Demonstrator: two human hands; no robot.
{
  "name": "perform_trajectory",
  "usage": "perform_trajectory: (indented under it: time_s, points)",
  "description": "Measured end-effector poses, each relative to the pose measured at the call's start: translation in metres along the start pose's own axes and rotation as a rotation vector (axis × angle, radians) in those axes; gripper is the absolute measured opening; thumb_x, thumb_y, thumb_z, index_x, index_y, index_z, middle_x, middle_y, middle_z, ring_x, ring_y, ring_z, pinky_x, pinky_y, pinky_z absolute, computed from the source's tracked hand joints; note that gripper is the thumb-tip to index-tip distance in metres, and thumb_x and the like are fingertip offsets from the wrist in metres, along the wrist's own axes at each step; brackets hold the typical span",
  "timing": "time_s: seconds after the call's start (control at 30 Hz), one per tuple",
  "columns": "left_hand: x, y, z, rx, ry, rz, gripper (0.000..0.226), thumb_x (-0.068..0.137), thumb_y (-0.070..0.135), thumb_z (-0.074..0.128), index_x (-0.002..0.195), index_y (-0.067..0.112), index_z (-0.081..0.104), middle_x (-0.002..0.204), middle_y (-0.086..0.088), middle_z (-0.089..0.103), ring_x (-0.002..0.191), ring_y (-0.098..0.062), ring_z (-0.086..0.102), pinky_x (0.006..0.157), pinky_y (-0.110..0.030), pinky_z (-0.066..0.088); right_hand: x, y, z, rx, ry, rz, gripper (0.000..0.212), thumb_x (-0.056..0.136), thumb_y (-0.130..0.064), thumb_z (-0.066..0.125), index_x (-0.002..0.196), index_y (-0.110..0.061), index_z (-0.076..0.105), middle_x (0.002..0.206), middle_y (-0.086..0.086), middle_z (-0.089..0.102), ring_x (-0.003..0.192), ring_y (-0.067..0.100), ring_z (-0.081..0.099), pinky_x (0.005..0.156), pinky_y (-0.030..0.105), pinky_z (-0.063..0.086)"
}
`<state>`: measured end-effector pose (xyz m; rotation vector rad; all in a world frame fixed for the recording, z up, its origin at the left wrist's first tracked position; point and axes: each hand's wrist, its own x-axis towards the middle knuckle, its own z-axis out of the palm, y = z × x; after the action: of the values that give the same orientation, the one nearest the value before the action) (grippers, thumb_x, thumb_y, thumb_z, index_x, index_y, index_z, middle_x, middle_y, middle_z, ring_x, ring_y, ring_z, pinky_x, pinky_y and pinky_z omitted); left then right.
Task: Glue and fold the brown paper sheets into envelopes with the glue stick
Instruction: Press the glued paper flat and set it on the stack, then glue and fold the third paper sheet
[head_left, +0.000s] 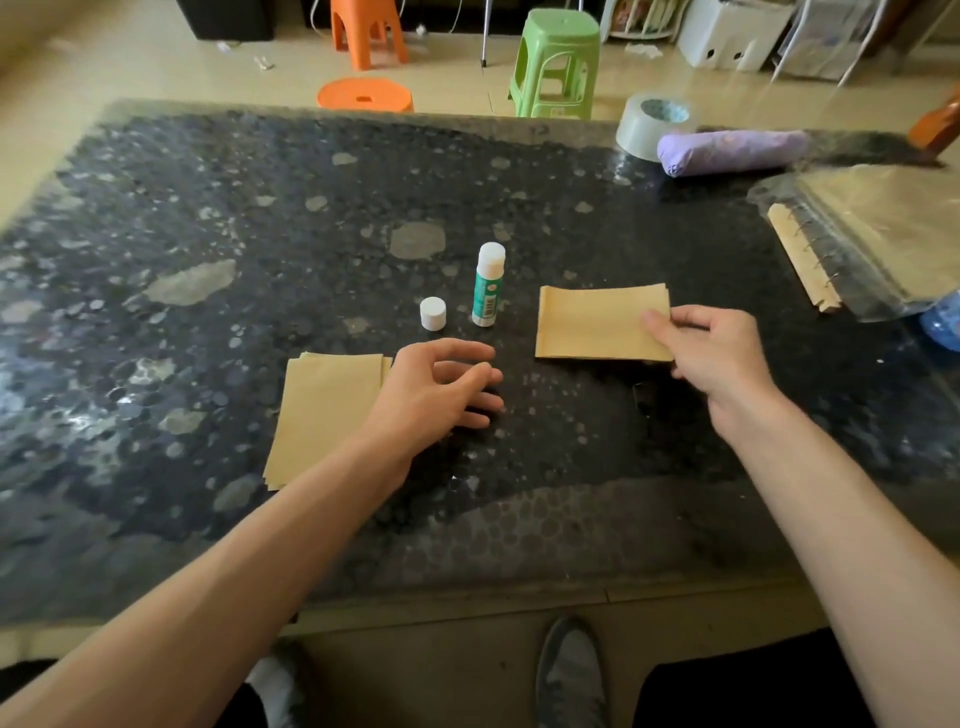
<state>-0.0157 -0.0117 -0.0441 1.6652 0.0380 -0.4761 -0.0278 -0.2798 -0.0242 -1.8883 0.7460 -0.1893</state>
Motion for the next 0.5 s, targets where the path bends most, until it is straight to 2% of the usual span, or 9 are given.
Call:
perform_trajectory:
  time_s: [0.07, 0.13, 0.2, 0.27, 0.33, 0.4, 0.5]
  points:
    - [0.000, -0.002, -0.006, 0.036, 0.031, 0.046, 0.021, 0.102, 0.015, 0.064, 0.122, 0.012, 0.069, 0.097, -0.002, 0.079, 0.082, -0.017, 0.078, 0.066, -0.026, 0.060, 0.012, 0.000, 0.003, -0.024, 0.031, -0.007, 0.014, 0.094, -0.033, 0.078, 0.103, -0.022, 0.075, 0.097, -0.005, 0.076, 0.096, 0.017, 0.073, 0.075, 0.029, 0.050]
    - [-0.002, -0.001, -0.012, 0.066, 0.059, 0.088, 0.018, 0.102, 0.014, 0.064, 0.118, 0.014, 0.071, 0.094, -0.001, 0.080, 0.080, -0.017, 0.078, 0.064, -0.025, 0.059, 0.018, -0.003, 0.009, -0.041, 0.047, -0.021, 0.031, 0.096, -0.033, 0.076, 0.122, -0.018, 0.073, 0.095, -0.008, 0.074, 0.092, 0.014, 0.074, 0.081, 0.032, 0.054]
    - [-0.006, 0.003, -0.019, 0.080, 0.070, 0.128, 0.018, 0.101, 0.015, 0.066, 0.119, 0.016, 0.070, 0.095, -0.001, 0.079, 0.081, -0.018, 0.078, 0.065, -0.026, 0.060, 0.021, -0.005, 0.012, -0.073, 0.062, -0.056, 0.038, 0.097, -0.037, 0.074, 0.128, -0.015, 0.072, 0.097, -0.008, 0.074, 0.090, 0.009, 0.071, 0.089, 0.034, 0.056]
    - [-0.012, 0.007, -0.025, 0.072, 0.081, 0.160, 0.025, 0.100, 0.015, 0.068, 0.126, 0.018, 0.066, 0.099, -0.004, 0.078, 0.082, -0.019, 0.078, 0.065, -0.027, 0.061, 0.022, -0.004, 0.014, -0.162, 0.116, -0.110, 0.046, 0.098, -0.042, 0.071, 0.135, -0.015, 0.068, 0.115, -0.001, 0.074, 0.103, 0.012, 0.068, 0.098, 0.036, 0.054]
    - [-0.017, 0.010, -0.031, 0.074, 0.107, 0.188, 0.030, 0.100, 0.016, 0.068, 0.129, 0.020, 0.064, 0.102, -0.005, 0.076, 0.081, -0.019, 0.078, 0.066, -0.027, 0.062, 0.022, -0.001, 0.014, -0.332, 0.167, -0.183, 0.054, 0.099, -0.044, 0.069, 0.144, -0.015, 0.060, 0.132, 0.004, 0.069, 0.121, 0.022, 0.064, 0.106, 0.045, 0.051]
    - [-0.021, 0.013, -0.040, 0.089, 0.129, 0.216, 0.028, 0.100, 0.016, 0.067, 0.128, 0.022, 0.065, 0.103, -0.003, 0.077, 0.082, -0.019, 0.078, 0.067, -0.028, 0.062, 0.018, 0.001, 0.013, -0.441, 0.192, -0.218, 0.059, 0.099, -0.043, 0.068, 0.150, -0.017, 0.052, 0.139, 0.007, 0.063, 0.126, 0.027, 0.061, 0.107, 0.050, 0.051]
    - [-0.025, 0.016, -0.058, 0.135, 0.181, 0.235, 0.026, 0.102, 0.015, 0.064, 0.127, 0.023, 0.066, 0.103, 0.000, 0.077, 0.083, -0.016, 0.078, 0.068, -0.028, 0.062, 0.013, 0.003, 0.014, -0.516, 0.179, -0.267, 0.059, 0.098, -0.040, 0.070, 0.150, -0.019, 0.051, 0.142, 0.009, 0.055, 0.123, 0.026, 0.061, 0.105, 0.046, 0.052]
